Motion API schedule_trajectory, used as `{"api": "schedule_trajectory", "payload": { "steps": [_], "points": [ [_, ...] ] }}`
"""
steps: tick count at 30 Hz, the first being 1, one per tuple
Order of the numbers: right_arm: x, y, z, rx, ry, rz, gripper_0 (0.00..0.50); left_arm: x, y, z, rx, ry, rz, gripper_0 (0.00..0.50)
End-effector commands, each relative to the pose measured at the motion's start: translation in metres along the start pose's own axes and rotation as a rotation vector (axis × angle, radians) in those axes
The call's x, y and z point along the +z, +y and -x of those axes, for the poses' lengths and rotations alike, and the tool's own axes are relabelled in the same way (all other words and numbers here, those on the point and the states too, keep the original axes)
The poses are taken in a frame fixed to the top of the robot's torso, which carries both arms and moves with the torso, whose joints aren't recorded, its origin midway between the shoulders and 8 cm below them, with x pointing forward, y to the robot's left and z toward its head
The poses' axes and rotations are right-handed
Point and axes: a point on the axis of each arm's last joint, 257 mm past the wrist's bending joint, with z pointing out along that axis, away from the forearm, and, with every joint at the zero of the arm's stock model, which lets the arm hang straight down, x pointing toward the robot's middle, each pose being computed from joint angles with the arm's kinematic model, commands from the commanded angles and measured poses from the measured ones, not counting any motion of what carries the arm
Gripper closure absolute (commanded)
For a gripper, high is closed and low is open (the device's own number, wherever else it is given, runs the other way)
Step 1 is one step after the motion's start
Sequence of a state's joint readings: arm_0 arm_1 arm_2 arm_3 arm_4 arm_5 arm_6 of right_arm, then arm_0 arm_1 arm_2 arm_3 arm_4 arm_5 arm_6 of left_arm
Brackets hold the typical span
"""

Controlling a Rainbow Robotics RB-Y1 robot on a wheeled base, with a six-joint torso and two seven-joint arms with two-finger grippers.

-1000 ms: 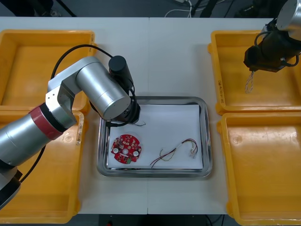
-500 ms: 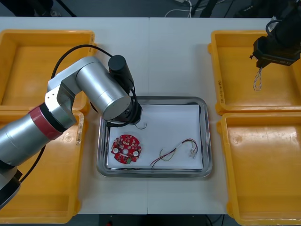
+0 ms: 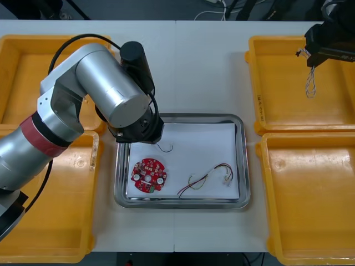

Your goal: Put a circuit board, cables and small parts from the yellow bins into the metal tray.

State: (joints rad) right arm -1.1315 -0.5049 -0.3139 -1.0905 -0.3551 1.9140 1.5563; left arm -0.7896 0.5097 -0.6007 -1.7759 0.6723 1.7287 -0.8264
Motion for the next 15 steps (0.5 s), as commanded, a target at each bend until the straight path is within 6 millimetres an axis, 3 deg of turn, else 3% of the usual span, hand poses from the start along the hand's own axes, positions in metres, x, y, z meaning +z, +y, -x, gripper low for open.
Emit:
{"api": "schedule_trajectory", "payload": {
  "steps": [1,9,15],
  "points": [
    [-0.028,0.020,0.017,-0.134,-0.088,0.028,0.500,-0.049,0.008,0.030,0.007,-0.051,-0.005,0.000],
    [-0.031,0.061,0.011,-0.326,-0.114,0.045,0.500,-0.093,0.020,0.053,0.008,-0.070,0.009,0.000],
    [-0.025,0.084,-0.006,-0.484,-0.145,-0.001,0.500,-0.112,0.038,0.071,0.018,-0.110,0.027,0.000]
  ]
}}
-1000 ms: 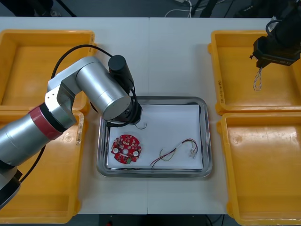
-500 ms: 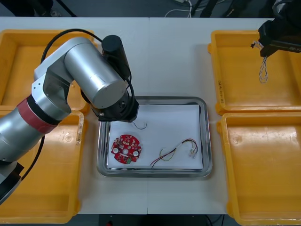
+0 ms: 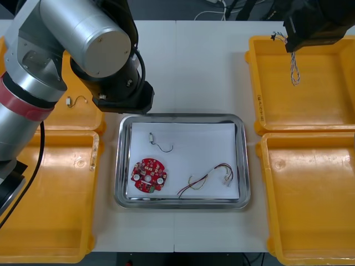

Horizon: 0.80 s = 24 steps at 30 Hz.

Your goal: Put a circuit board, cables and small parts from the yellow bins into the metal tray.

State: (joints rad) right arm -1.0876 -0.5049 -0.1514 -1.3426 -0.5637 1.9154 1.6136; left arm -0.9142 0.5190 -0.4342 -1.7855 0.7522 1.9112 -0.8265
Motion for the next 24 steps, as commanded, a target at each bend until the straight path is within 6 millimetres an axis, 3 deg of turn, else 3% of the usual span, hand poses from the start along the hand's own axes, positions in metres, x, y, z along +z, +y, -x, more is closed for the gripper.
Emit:
{"api": "schedule_trajectory", "payload": {
  "steps": [1,7,15,24],
  "points": [
    [0.001,0.018,-0.009,-0.180,-0.014,-0.049,0.500,-0.039,0.020,0.035,0.081,-0.094,0.027,0.000],
    [0.009,0.053,-0.021,-0.350,-0.016,-0.084,0.500,-0.051,0.049,0.053,0.102,-0.084,0.041,0.000],
    [0.027,0.113,-0.060,-0.541,0.035,0.019,0.500,-0.060,0.097,0.074,0.125,-0.064,0.078,0.000],
    [0.046,0.147,-0.102,-0.694,0.110,0.082,0.500,-0.056,0.154,0.086,0.145,-0.050,0.137,0.000]
  ]
}}
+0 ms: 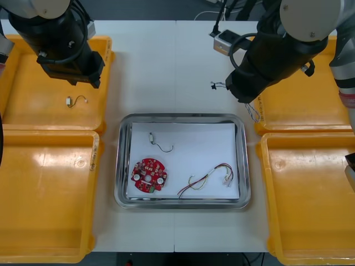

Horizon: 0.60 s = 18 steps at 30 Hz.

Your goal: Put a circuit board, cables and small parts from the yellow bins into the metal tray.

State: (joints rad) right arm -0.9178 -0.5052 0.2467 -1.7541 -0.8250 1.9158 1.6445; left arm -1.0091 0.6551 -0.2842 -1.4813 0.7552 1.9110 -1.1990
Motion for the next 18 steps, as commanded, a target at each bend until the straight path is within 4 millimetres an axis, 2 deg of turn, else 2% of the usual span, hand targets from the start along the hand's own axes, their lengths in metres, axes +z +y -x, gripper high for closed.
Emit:
{"api": "schedule_trajectory", "payload": {
  "steps": [1,6,14,18],
  "points": [
    [0.012,0.026,-0.015,-0.145,0.039,0.006,0.500,-0.031,0.044,0.035,0.107,-0.098,0.053,0.000],
    [0.030,0.048,-0.029,-0.230,0.081,0.028,0.500,-0.025,0.065,0.043,0.099,-0.107,0.061,0.000],
    [0.054,0.077,-0.011,-0.411,0.051,0.015,0.500,-0.008,0.096,0.053,0.093,-0.130,0.062,0.000],
    [0.066,0.091,-0.001,-0.468,0.035,0.025,0.500,0.009,0.108,0.056,0.066,-0.149,0.061,0.000]
  ]
}}
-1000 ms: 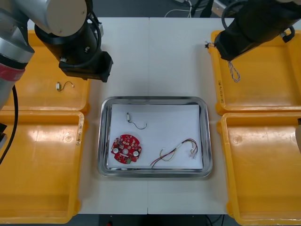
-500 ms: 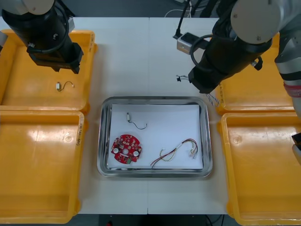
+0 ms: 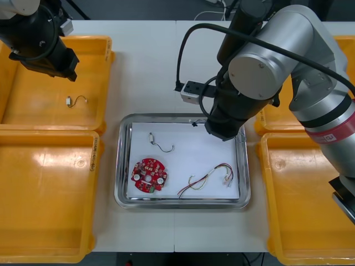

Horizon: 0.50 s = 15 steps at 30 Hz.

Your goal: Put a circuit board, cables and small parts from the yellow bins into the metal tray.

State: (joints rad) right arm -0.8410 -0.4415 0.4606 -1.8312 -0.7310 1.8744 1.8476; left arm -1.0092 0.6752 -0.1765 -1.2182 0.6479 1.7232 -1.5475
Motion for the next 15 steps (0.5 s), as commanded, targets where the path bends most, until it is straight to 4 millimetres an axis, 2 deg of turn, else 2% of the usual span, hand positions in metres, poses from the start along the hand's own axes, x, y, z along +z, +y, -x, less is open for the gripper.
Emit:
{"api": "schedule_trajectory", "payload": {
  "steps": [1,5,9,15],
  "points": [
    [0.011,0.020,0.028,-0.111,-0.051,0.007,0.500,-0.015,0.035,0.025,-0.010,-0.096,0.039,0.000],
    [0.025,0.023,0.036,-0.195,-0.055,-0.037,0.500,0.004,0.044,0.025,-0.032,-0.117,0.044,0.000],
    [0.038,0.022,0.035,-0.220,-0.041,-0.051,0.500,0.019,0.050,0.021,-0.042,-0.123,0.044,0.000],
    [0.052,0.005,0.029,-0.319,-0.028,-0.069,0.500,0.040,0.053,0.006,-0.039,-0.112,0.038,0.000]
  ]
}}
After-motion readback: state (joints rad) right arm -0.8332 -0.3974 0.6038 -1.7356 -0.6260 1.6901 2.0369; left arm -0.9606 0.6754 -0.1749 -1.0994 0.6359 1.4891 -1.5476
